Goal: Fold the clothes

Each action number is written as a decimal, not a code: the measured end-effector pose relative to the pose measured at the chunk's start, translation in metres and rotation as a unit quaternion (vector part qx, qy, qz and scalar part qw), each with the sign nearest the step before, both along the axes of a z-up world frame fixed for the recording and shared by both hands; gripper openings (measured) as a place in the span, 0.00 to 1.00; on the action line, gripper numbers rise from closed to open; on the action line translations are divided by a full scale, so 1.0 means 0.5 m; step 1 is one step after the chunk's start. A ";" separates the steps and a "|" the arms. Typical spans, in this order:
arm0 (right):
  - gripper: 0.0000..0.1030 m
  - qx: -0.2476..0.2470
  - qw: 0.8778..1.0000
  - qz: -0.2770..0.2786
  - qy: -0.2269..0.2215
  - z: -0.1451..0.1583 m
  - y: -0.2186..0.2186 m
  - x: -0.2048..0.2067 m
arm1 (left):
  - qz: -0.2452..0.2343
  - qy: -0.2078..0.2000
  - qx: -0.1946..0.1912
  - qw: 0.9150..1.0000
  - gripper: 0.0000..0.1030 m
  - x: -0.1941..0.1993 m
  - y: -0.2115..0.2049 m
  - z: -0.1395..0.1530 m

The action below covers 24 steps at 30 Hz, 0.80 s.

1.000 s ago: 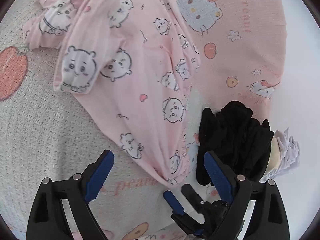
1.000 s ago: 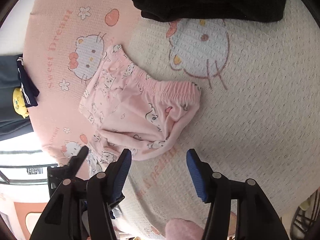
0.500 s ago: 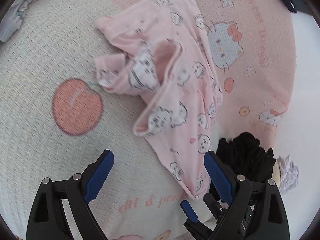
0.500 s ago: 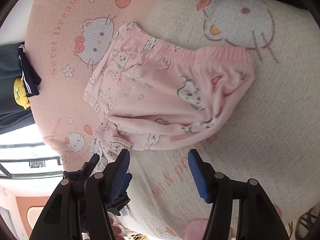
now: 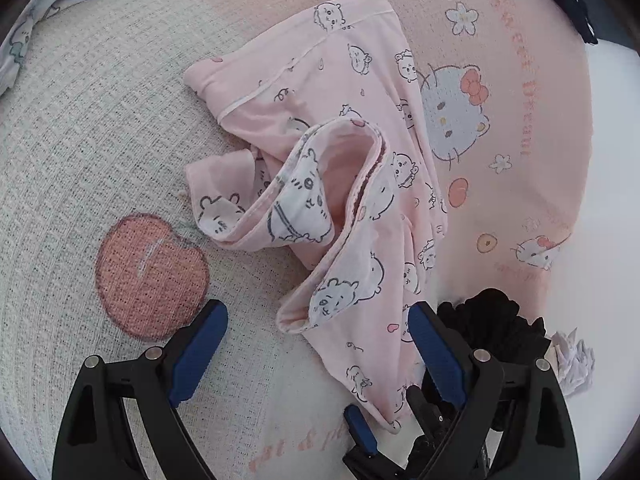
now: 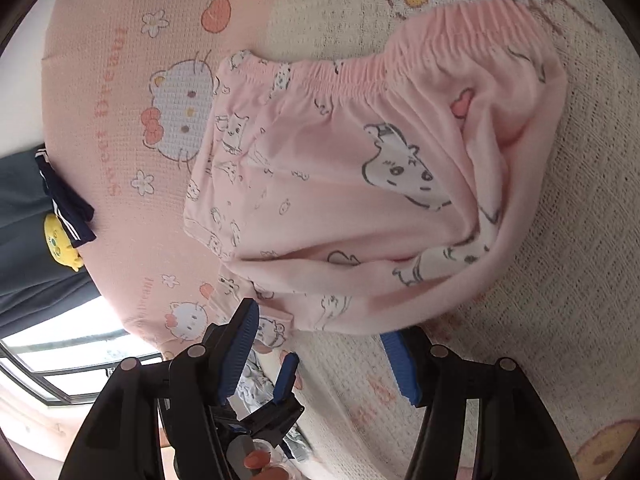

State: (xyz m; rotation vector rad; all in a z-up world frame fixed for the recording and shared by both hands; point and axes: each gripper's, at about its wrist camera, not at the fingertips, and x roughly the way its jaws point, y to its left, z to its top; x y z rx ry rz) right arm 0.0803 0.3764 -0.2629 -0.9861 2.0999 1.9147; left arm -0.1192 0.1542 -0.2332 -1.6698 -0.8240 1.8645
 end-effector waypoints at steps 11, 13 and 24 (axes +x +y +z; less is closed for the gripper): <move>0.60 0.098 0.994 0.025 0.029 0.034 0.001 -0.049 | -0.038 0.108 -0.037 0.993 0.91 -0.003 0.062 0.009; 0.60 0.115 0.992 0.031 0.027 0.041 -0.001 -0.054 | -0.046 0.134 -0.047 0.989 0.91 0.002 0.073 0.010; 0.60 0.229 0.968 0.100 0.031 0.079 -0.011 -0.054 | -0.131 0.238 -0.181 0.945 0.58 0.032 0.119 0.019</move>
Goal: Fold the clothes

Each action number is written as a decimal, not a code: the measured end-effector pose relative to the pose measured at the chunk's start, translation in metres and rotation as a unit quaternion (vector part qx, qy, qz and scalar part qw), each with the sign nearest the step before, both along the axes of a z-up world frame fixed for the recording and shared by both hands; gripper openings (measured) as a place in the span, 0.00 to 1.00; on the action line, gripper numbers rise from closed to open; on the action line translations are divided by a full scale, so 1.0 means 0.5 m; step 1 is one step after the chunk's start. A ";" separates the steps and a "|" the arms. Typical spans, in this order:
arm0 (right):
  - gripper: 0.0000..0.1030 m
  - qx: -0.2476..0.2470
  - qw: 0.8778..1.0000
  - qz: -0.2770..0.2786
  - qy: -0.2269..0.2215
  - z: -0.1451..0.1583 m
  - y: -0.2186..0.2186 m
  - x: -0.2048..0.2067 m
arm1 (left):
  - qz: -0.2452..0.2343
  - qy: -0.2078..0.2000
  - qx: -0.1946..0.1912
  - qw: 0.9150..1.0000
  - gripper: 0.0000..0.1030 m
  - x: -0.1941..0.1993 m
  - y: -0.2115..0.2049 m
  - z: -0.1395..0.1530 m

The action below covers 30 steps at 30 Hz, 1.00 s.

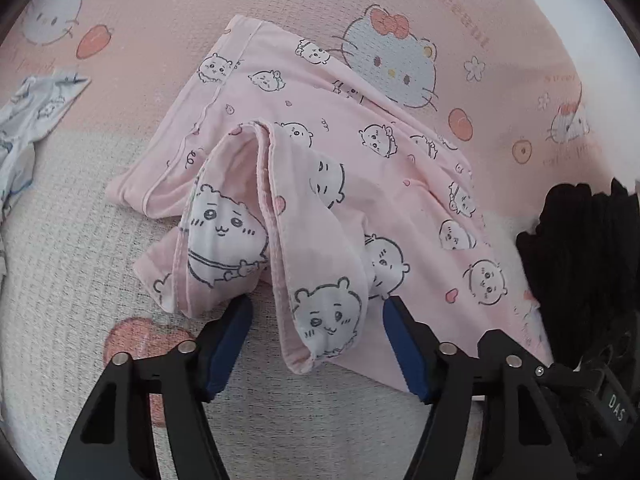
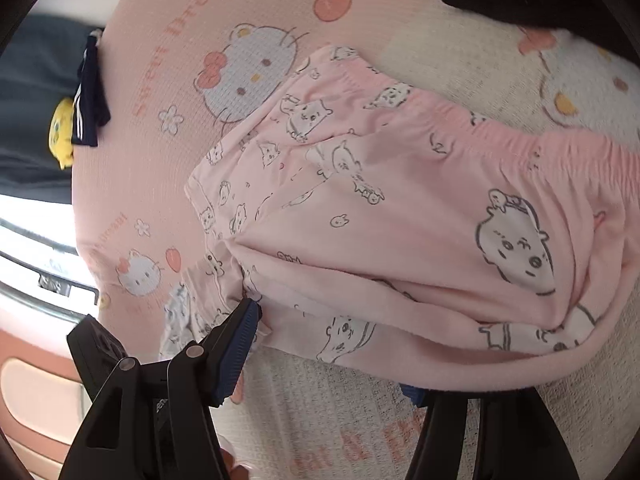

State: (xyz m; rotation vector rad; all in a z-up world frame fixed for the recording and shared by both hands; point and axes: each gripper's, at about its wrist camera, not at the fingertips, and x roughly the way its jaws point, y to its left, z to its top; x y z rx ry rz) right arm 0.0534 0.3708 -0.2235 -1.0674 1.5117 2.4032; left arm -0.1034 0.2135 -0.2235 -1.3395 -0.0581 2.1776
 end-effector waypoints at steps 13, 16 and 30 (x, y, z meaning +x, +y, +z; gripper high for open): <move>0.61 0.157 0.983 0.087 -0.039 0.041 -0.044 -0.057 | 0.031 -0.039 -0.009 0.999 0.19 -0.033 -0.048 -0.002; 0.60 0.186 0.976 0.099 -0.048 0.045 -0.053 -0.063 | 0.040 -0.049 0.003 0.998 0.19 -0.035 -0.064 0.001; 0.09 0.209 0.967 0.104 -0.099 0.064 -0.037 -0.043 | 0.047 -0.007 0.006 0.999 0.17 -0.024 -0.084 0.053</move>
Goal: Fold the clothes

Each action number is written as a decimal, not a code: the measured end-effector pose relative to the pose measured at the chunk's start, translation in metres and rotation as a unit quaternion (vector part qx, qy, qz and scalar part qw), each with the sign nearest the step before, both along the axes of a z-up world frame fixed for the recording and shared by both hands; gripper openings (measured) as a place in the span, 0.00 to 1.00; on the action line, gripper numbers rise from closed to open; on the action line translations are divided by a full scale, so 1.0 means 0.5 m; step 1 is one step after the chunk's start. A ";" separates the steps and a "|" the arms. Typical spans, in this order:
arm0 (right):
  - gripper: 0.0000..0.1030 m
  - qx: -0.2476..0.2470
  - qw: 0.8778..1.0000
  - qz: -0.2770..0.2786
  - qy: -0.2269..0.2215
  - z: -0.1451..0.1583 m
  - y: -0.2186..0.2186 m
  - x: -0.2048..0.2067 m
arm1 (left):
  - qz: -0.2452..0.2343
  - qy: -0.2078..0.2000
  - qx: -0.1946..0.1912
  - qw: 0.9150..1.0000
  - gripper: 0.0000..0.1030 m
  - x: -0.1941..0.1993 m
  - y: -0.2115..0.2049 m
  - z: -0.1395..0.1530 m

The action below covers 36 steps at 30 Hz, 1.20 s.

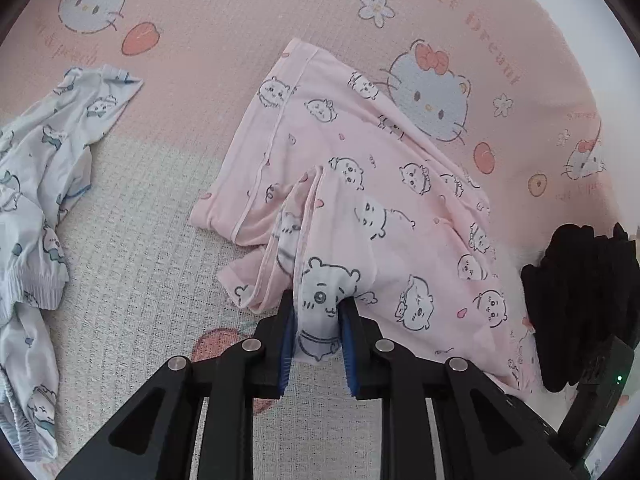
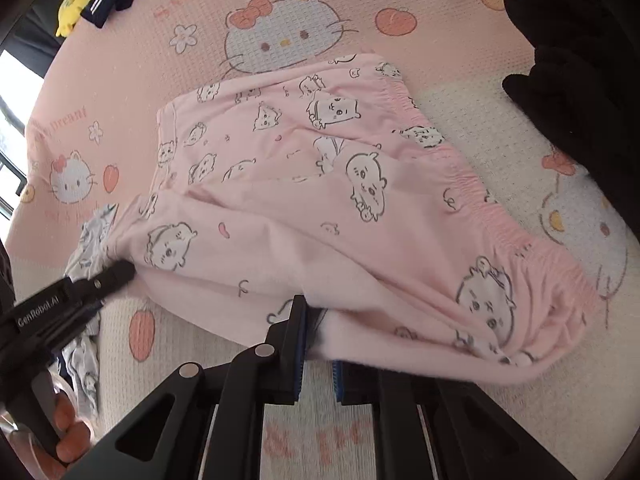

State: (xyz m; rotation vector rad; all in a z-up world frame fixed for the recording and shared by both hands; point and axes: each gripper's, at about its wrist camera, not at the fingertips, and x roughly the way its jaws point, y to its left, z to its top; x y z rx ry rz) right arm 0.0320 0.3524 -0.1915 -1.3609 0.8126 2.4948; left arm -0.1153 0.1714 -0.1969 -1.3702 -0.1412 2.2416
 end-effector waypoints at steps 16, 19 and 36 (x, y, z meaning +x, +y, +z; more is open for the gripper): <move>0.09 -0.002 0.999 0.048 0.003 0.055 -0.031 0.064 | -0.013 0.016 0.005 1.000 0.17 0.043 -0.095 0.055; 0.09 0.005 0.998 0.064 0.000 0.058 -0.040 0.070 | -0.018 0.018 0.006 1.000 0.17 0.052 -0.106 0.058; 0.55 0.116 0.984 0.134 -0.006 0.079 -0.045 0.112 | -0.218 0.244 -0.238 0.915 0.56 0.184 -0.032 0.055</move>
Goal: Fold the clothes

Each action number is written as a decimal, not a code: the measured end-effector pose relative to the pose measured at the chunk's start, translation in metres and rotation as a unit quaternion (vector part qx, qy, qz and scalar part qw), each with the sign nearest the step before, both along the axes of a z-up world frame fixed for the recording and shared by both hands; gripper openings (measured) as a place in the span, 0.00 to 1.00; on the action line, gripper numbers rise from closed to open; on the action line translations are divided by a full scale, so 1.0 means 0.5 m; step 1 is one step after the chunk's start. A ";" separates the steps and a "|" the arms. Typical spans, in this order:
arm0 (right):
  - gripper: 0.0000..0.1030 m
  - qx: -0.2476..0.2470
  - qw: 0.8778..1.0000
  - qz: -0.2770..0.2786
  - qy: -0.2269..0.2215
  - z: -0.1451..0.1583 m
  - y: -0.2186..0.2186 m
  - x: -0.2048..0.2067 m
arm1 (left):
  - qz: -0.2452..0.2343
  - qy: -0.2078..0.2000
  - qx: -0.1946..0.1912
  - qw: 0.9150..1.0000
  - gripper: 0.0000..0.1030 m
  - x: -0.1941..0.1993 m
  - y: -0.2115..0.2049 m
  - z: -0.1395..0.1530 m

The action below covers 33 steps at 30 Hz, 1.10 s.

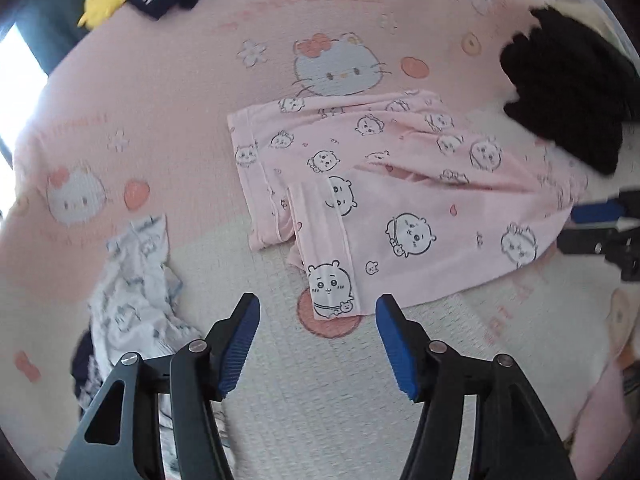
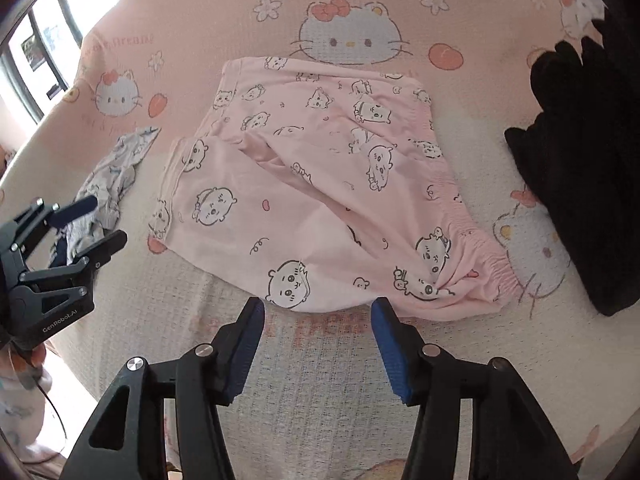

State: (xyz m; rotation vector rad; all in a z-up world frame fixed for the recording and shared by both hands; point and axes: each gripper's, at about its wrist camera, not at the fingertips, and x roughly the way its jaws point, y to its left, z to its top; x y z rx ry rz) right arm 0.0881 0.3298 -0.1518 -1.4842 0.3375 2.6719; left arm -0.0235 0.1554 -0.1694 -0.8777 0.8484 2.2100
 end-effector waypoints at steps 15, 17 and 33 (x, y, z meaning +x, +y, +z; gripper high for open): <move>0.60 0.191 0.976 0.097 -0.037 -0.048 -0.063 0.007 | -0.250 0.248 -0.233 0.906 0.56 0.123 0.051 -0.150; 0.60 0.211 0.971 0.109 -0.033 -0.045 -0.069 0.003 | -0.276 0.288 -0.258 0.880 0.56 0.122 0.045 -0.167; 0.60 0.536 0.790 0.293 -0.051 -0.114 -0.165 0.021 | -0.393 0.358 -0.344 0.774 0.60 0.082 -0.001 -0.212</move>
